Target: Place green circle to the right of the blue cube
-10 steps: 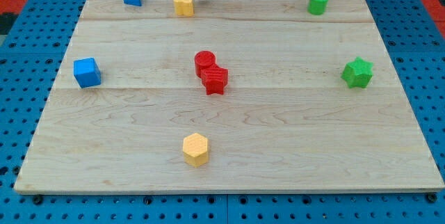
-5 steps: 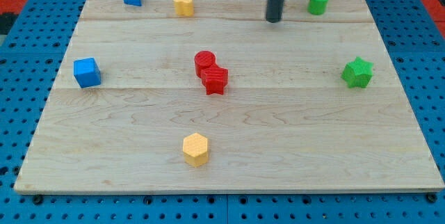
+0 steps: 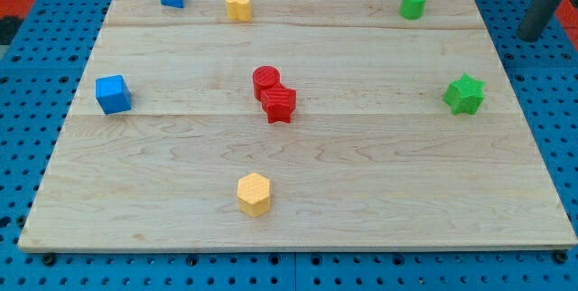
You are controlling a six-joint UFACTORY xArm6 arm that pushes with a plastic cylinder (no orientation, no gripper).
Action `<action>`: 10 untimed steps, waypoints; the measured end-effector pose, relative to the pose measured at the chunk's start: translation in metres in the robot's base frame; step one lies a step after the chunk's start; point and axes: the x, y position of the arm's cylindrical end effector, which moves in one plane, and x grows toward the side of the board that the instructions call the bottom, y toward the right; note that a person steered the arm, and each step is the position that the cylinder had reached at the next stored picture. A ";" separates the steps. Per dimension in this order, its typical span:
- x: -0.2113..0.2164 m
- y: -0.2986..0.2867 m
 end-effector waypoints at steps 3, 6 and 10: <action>-0.005 0.000; -0.039 -0.007; -0.020 -0.443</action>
